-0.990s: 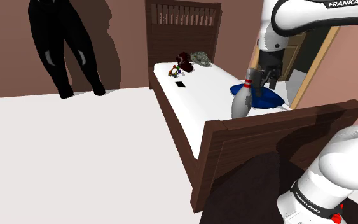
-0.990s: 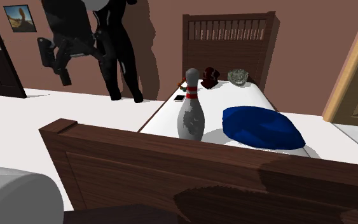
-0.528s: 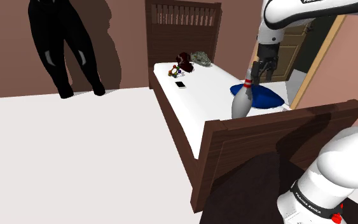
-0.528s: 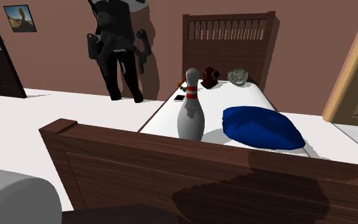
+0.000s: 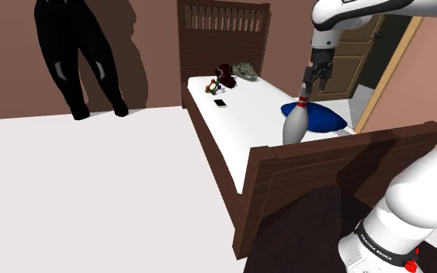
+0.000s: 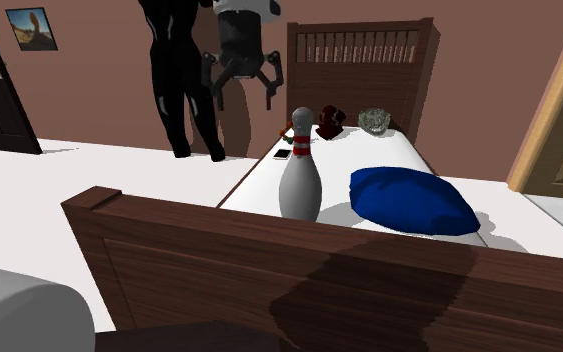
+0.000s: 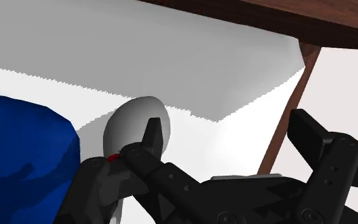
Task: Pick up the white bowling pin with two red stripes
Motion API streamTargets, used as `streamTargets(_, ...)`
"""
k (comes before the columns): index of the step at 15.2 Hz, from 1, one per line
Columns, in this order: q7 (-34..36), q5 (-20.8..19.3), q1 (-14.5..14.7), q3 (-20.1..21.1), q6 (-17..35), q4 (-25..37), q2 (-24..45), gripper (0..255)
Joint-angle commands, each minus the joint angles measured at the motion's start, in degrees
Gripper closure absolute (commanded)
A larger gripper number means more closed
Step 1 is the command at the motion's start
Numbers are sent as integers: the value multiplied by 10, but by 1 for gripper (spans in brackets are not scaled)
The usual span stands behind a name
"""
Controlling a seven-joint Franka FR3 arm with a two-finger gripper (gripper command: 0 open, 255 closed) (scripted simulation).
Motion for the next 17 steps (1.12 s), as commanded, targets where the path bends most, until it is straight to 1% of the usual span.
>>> streamTargets(1,-28,14,-6,-17,0,42,41,0)
streamTargets(4,-71,43,-18,-40,-8,114,110,0)
streamTargets(7,-112,79,-38,-58,-25,198,185,0)
streamTargets(9,-138,105,-56,-67,-42,261,238,0)
streamTargets(12,-170,145,-90,-72,-76,367,320,0)
streamTargets(17,-171,143,-87,-70,-35,322,315,0)
